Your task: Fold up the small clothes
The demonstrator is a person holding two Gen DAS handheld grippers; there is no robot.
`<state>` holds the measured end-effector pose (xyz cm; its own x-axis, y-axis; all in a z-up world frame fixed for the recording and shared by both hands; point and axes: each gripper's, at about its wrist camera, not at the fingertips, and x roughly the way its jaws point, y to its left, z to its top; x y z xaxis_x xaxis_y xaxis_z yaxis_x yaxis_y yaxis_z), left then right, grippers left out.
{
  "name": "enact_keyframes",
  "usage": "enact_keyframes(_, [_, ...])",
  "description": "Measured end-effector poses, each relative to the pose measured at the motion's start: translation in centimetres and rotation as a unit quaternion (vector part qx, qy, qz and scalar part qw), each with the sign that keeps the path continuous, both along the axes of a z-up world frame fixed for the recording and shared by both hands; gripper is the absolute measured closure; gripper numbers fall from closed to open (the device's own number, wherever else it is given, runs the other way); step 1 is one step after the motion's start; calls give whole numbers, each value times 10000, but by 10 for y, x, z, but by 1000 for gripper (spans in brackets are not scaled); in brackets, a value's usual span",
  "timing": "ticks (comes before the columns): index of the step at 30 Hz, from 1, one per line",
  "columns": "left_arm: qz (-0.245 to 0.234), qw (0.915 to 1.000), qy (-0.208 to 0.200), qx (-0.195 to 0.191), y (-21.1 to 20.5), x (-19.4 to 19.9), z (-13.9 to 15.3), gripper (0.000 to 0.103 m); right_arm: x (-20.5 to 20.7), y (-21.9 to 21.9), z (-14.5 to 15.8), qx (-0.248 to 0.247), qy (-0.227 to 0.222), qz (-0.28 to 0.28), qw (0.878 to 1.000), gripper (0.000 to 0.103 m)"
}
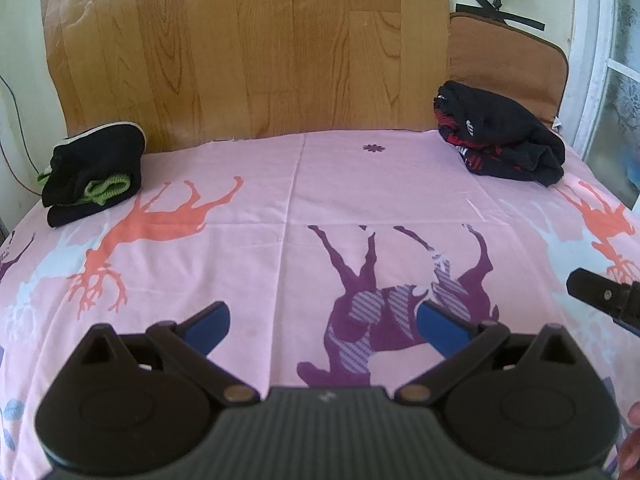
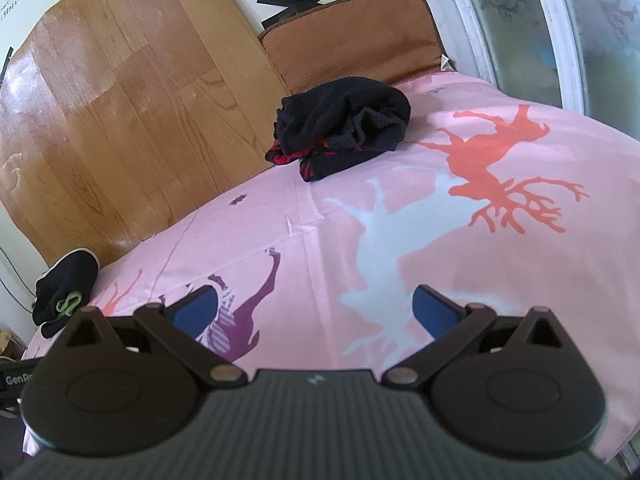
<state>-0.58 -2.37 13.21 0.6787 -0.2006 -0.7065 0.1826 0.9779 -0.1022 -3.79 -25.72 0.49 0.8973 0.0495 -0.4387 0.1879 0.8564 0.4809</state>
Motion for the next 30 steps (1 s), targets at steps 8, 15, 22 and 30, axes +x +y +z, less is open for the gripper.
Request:
enact_keyframes(8, [-37,10000,-49,78,0,-3,1,0,2,-1,-2,-93,-35,-78,9999,0])
enact_keyframes(15, [125,9996,-232,116,9,-14,2,0,7,1,0,-208,-79,-78,9997,0])
enact_keyframes(22, [78,9995,-273,147,9,-19,1,0,1,8,3,-308,-230,-29,9993,0])
enact_keyframes(30, [-20,9994,-295,159,6,-22,-1,0,0,7,-1,-369,-171,-134,9991,0])
